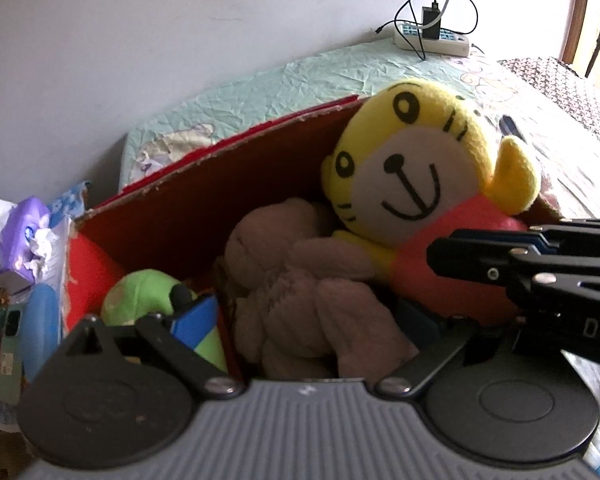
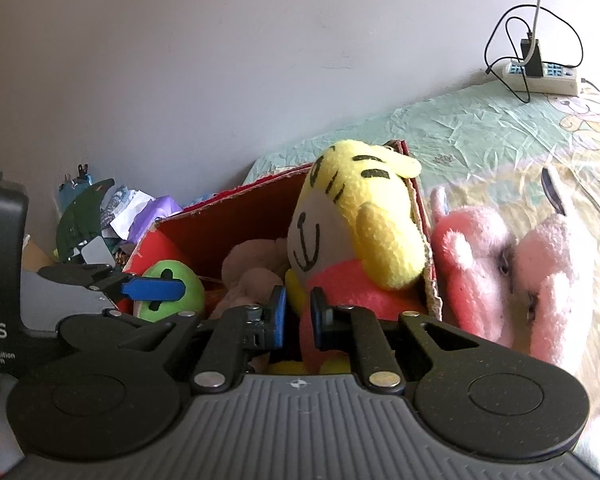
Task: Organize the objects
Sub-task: 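Withdraw the right tool from the box toward the white bunnies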
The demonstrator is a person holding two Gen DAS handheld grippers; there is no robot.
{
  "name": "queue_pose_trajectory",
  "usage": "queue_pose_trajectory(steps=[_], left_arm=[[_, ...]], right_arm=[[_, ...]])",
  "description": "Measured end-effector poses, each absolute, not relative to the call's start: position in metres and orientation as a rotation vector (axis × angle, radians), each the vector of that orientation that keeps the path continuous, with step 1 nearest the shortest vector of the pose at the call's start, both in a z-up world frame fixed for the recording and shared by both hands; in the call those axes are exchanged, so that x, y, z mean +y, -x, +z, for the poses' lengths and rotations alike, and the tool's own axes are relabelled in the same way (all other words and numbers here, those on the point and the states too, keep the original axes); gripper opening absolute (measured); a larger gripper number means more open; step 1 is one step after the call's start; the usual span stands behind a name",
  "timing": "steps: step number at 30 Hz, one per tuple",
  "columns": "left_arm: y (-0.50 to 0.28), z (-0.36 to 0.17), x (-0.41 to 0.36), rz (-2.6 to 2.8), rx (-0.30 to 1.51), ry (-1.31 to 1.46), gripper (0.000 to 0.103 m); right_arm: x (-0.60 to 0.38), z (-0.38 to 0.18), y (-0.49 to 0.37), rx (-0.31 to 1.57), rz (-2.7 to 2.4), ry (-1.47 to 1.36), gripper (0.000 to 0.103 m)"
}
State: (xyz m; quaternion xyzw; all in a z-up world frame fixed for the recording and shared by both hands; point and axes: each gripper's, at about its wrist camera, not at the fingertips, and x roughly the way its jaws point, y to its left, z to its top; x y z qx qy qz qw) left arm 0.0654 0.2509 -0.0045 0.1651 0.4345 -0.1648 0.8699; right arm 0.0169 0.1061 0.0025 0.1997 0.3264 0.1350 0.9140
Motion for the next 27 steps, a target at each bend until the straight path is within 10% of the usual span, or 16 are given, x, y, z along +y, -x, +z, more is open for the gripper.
queue_pose_trajectory(steps=[27], left_arm=[[-0.015, 0.023, 0.255, -0.220, 0.866, -0.297, 0.092]], right_arm=[[0.104, 0.018, 0.019, 0.642, 0.281, -0.438, 0.023]])
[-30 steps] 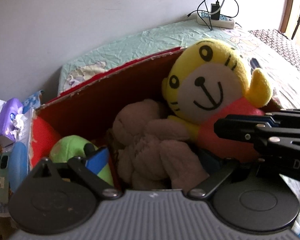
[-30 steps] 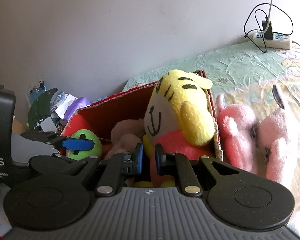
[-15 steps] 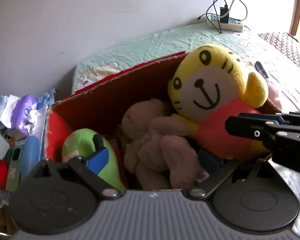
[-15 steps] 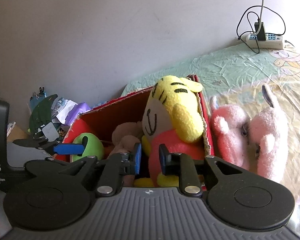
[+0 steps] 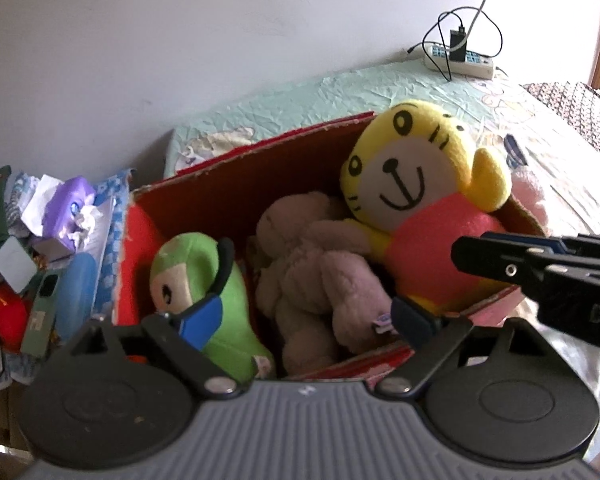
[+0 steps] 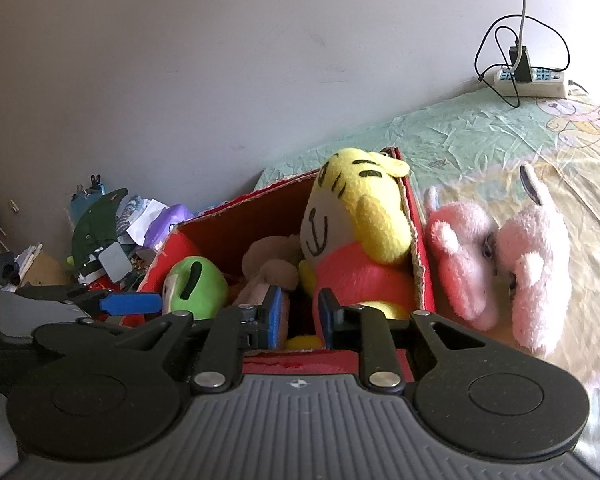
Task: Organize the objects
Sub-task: 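Withdraw the right tool from the box toward the white bunnies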
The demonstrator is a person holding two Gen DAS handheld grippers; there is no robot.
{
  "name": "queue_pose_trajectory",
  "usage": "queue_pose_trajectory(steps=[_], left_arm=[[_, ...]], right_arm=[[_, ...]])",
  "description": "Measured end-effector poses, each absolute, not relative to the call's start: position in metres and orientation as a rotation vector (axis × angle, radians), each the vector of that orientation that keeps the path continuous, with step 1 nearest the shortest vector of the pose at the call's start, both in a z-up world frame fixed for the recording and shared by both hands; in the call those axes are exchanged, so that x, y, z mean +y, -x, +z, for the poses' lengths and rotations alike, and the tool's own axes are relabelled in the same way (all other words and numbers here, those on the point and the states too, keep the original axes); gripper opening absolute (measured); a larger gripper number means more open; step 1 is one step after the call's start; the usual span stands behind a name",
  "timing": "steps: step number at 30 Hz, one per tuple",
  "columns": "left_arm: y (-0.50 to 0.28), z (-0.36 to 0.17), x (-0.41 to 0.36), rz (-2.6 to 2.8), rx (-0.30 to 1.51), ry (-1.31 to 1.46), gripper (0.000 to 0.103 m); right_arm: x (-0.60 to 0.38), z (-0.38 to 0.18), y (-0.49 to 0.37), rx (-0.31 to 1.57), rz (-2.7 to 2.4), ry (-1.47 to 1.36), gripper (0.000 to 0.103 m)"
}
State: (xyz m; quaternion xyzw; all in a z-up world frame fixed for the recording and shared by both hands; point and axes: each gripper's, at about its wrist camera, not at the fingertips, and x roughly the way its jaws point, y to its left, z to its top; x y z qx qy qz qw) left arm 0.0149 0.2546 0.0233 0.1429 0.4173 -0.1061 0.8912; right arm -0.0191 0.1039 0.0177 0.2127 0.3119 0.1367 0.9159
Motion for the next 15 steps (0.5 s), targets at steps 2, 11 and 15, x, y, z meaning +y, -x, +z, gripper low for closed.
queue_pose_trajectory(steps=[2, 11, 15], left_arm=[[-0.010, 0.026, 0.256, -0.211, 0.858, -0.293, 0.092], [0.014, 0.029, 0.256, -0.256, 0.858, -0.257, 0.095], [0.020, 0.019, 0.246, -0.282, 0.882, -0.268, 0.095]], right_arm=[[0.105, 0.018, 0.021, 0.643, 0.292, -0.447, 0.023], [0.107, 0.021, 0.036, 0.637, 0.301, -0.438, 0.023], [0.102, 0.020, 0.040, 0.646, 0.279, -0.435, 0.023]])
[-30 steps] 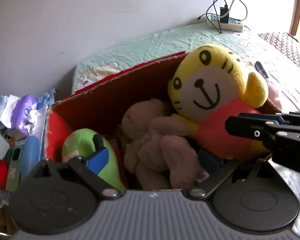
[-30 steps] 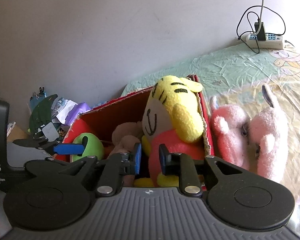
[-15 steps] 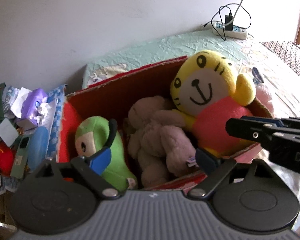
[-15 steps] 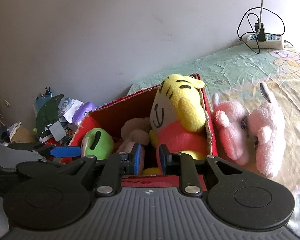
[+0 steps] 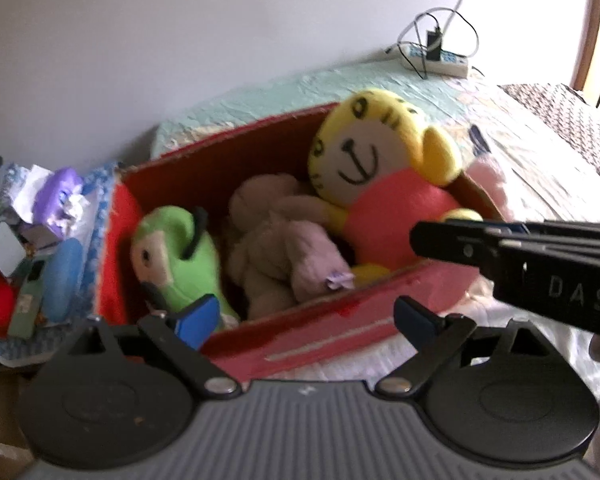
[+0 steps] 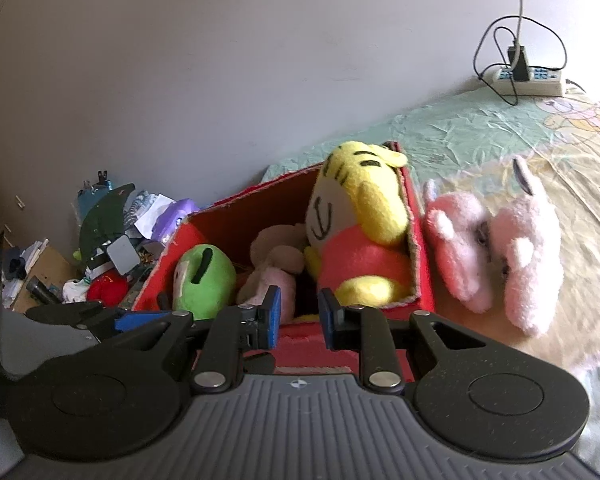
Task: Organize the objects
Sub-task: 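Withdraw the right tool from the box toward the white bunnies, then reach the right tool down to the white bunny plushes beside the box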
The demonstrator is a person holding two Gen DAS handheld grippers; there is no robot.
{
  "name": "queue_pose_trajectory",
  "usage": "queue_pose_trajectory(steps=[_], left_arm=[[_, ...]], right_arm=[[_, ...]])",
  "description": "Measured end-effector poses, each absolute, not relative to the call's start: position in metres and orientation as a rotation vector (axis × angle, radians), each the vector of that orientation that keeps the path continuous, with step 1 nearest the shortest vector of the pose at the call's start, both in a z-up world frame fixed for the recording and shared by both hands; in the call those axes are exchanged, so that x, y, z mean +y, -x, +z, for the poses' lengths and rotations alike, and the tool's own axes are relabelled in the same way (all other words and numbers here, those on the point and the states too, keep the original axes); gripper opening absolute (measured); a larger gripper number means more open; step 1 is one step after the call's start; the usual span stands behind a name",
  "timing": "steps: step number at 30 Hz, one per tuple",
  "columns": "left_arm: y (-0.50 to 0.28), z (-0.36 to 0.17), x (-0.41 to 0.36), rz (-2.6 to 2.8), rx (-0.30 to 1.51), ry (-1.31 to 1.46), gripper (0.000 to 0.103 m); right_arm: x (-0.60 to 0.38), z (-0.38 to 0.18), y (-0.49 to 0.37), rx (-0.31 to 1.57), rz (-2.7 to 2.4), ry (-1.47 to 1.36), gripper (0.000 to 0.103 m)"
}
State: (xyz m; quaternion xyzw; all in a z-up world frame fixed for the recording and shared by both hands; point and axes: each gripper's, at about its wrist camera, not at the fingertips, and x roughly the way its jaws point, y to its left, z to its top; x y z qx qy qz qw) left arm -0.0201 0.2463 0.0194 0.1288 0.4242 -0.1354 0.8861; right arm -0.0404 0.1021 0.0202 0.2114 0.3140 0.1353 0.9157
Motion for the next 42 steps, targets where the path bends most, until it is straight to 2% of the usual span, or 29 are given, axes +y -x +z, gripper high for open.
queue_pose_trajectory(steps=[21, 38, 42], left_arm=[[0.047, 0.014, 0.191, -0.432, 0.830, -0.302, 0.095], [0.058, 0.012, 0.133, -0.466, 0.855, -0.209, 0.094], [0.056, 0.011, 0.117, -0.429, 0.873, -0.182, 0.094]], right_arm=[[0.051, -0.008, 0.057, 0.719, 0.144, -0.504, 0.024], [-0.012, -0.018, -0.011, 0.738, 0.301, -0.444, 0.024], [-0.024, -0.030, -0.031, 0.797, 0.341, -0.451, 0.024]])
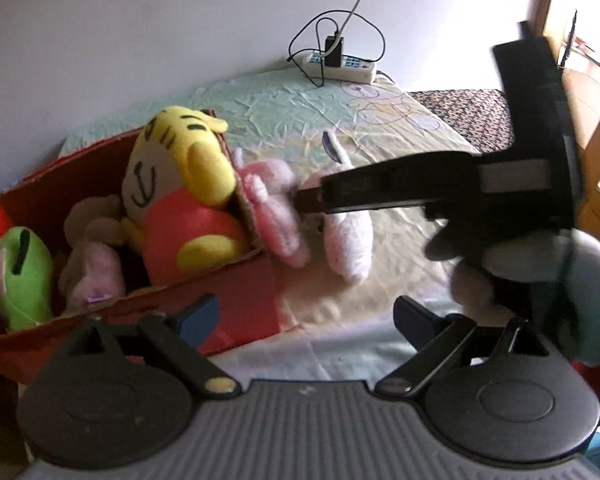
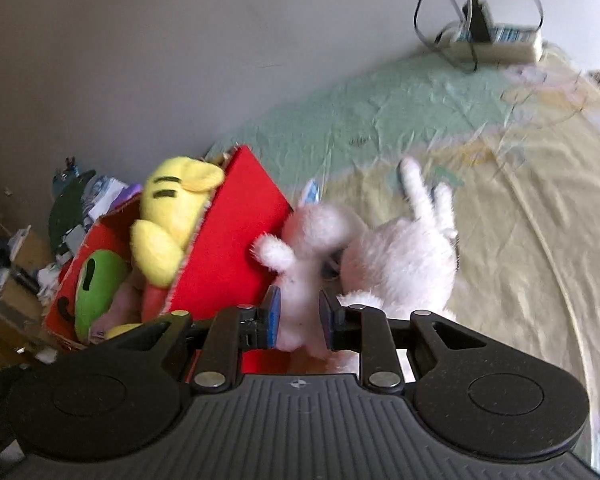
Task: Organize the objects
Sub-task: 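Reach the right tool down to the white bunny plushes beside the box, then close the right tool on the white bunny with blue plaid ears and lift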
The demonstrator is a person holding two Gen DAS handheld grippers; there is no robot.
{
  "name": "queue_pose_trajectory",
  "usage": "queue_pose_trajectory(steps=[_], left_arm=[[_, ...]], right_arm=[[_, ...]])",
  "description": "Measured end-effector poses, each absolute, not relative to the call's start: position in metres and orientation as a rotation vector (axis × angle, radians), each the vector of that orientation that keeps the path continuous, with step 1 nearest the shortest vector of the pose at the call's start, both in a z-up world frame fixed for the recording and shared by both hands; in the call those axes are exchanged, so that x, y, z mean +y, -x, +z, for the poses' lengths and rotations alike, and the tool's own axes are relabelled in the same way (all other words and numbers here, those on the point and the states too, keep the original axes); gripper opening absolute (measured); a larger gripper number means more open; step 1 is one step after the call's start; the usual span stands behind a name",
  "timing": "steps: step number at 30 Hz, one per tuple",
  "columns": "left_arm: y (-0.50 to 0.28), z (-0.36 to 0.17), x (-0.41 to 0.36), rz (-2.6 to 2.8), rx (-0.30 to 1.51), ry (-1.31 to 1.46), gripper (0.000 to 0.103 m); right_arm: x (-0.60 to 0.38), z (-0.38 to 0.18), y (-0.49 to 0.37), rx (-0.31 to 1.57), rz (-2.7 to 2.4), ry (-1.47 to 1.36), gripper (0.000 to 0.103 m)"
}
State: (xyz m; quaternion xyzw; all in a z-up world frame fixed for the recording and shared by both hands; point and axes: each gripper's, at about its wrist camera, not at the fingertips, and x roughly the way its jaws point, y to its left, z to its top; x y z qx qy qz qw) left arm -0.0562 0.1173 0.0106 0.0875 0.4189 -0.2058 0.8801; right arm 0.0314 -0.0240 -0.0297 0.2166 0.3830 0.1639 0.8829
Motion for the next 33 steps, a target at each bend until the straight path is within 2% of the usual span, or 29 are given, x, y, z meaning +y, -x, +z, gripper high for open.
queue_pose_trajectory(steps=[7, 14, 22, 24, 33], left_arm=[[0.054, 0.006, 0.091, -0.355, 0.897, -0.151, 0.095], [0.047, -0.001, 0.055, -0.355, 0.884, -0.169, 0.095], [0.014, -0.021, 0.016, -0.411, 0.942, -0.146, 0.094], [0.002, -0.025, 0.007, -0.428, 0.963, -0.116, 0.093], [-0.046, -0.045, -0.023, -0.433, 1.013, -0.005, 0.084]], right_arm=[[-0.063, -0.036, -0.024, 0.828, 0.398, -0.465, 0.022], [-0.113, -0.039, -0.017, 0.840, 0.364, -0.497, 0.025], [-0.169, -0.035, -0.014, 0.764, 0.338, -0.541, 0.026], [-0.184, -0.035, -0.017, 0.735, 0.296, -0.532, 0.029], [-0.220, -0.066, -0.050, 0.817, 0.322, -0.626, 0.030]])
